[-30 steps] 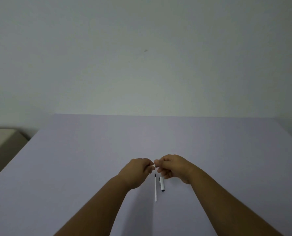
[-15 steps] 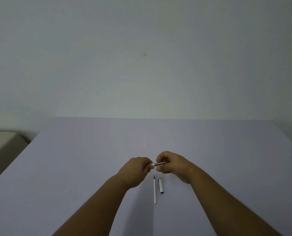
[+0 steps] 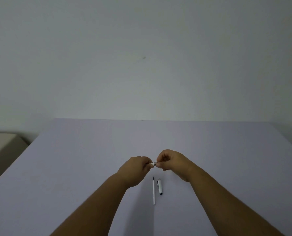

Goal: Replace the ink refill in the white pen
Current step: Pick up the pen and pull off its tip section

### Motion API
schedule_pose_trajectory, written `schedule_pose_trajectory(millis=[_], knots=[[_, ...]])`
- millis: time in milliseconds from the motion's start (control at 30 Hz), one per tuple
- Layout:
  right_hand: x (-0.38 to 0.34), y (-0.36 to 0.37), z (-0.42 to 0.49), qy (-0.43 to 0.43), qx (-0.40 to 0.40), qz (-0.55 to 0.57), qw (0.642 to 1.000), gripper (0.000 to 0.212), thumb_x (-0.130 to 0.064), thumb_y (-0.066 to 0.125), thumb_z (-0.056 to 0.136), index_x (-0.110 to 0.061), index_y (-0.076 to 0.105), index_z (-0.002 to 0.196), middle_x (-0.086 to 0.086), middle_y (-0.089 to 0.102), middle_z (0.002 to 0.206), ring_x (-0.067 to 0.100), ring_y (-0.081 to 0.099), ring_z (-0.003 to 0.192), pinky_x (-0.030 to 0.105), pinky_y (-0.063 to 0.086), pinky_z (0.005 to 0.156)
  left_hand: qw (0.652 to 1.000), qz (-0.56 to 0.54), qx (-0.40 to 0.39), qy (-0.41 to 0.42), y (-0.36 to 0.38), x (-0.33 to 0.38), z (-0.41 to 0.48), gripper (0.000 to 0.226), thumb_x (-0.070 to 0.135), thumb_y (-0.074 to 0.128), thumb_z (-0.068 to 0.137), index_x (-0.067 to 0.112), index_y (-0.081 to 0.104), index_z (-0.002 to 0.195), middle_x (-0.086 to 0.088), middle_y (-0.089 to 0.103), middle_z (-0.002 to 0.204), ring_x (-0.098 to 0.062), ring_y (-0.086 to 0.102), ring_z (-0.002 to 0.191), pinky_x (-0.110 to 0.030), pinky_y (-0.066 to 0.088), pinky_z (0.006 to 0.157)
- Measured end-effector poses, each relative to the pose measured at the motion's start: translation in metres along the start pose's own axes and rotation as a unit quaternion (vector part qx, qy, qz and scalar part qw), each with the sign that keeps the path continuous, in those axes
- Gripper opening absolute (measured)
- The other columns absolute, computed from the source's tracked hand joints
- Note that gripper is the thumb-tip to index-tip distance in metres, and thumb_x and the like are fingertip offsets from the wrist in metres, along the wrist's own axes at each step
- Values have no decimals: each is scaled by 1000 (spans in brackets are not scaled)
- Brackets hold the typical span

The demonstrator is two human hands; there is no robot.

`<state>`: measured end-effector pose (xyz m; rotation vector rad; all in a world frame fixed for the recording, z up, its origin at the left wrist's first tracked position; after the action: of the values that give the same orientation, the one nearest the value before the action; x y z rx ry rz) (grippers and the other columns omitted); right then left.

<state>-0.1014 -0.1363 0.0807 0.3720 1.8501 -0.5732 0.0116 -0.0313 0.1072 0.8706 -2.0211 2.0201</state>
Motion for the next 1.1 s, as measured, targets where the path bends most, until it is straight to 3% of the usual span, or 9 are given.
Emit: schedule_pose_trajectory(millis=[167, 300, 433, 567, 733, 833, 867, 1000, 1100], knots=[[1, 1, -1, 52, -9, -5, 999, 28, -42, 66, 81, -15, 67, 85, 1, 67, 78, 11, 61, 66, 25, 55, 64, 1000, -4, -1, -8, -3, -1, -1, 28, 32, 42, 96, 15, 63, 101, -4, 69, 96, -18, 59, 83, -31, 47, 74], [1, 1, 0, 16, -4, 7, 1000, 10, -20, 72, 77, -17, 65, 84, 0, 67, 82, 13, 63, 73, 30, 57, 74, 1000, -12, 2, -13, -2, -1, -2, 27, 32, 42, 96, 16, 63, 100, -4, 68, 95, -16, 56, 79, -29, 45, 72], [0, 2, -3, 49, -2, 19, 999, 23, -38, 68, 82, -15, 67, 82, 2, 67, 78, 12, 62, 66, 25, 55, 64, 1000, -11, 7, -11, -3, -1, -2, 27, 31, 43, 96, 15, 64, 99, -5, 68, 95, -16, 57, 81, -29, 45, 74], [-1, 1, -2, 12, -5, 26, 1000, 7, -14, 70, 79, -16, 65, 83, 2, 66, 81, 12, 62, 72, 27, 56, 72, 1000, -13, 4, -10, -1, -2, -2, 26, 31, 42, 96, 16, 63, 99, -4, 68, 95, -14, 54, 78, -27, 43, 71], [1, 4, -3, 57, -13, 35, 998, 23, -35, 69, 81, -12, 68, 86, 3, 67, 77, 11, 63, 63, 25, 55, 63, 1000, -15, 6, -12, -2, -2, -1, 27, 31, 42, 96, 15, 63, 99, -3, 68, 96, -15, 56, 81, -29, 46, 74], [0, 2, -2, 21, 3, 27, 999, 5, -16, 69, 80, -15, 66, 84, 2, 66, 80, 10, 63, 68, 27, 57, 70, 1000, -17, 5, -13, -1, -2, 0, 27, 32, 42, 96, 16, 63, 98, -3, 68, 94, -14, 56, 80, -29, 45, 72], [-1, 2, -1, 14, -4, 37, 999, 10, -14, 70, 78, -17, 65, 86, 2, 66, 83, 11, 63, 73, 29, 56, 73, 1000, -20, 6, -15, -2, -1, 0, 27, 32, 42, 96, 16, 63, 97, -3, 68, 94, -14, 56, 78, -29, 45, 71], [1, 3, -4, 66, -10, 61, 996, 26, -36, 69, 80, -13, 67, 91, 4, 67, 84, 13, 63, 66, 26, 56, 65, 1000, -21, 11, -16, -2, -3, 1, 26, 32, 43, 96, 15, 63, 94, -4, 68, 92, -14, 54, 75, -25, 41, 67], [0, -2, -3, 41, 24, 65, 997, 7, -18, 67, 84, -12, 66, 86, 4, 65, 79, 11, 61, 65, 25, 54, 64, 999, -22, 7, -21, -1, -4, 1, 26, 32, 43, 96, 16, 64, 96, -3, 68, 92, -13, 54, 75, -25, 41, 66]])
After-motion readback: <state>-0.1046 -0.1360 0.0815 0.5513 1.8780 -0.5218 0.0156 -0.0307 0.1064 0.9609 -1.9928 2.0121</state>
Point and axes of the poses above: each hand's wrist, its own z-axis towards the middle knuckle, its own y-axis out of the palm, x = y × z, the point moved 5 cm from there along z, towards the middle knuckle
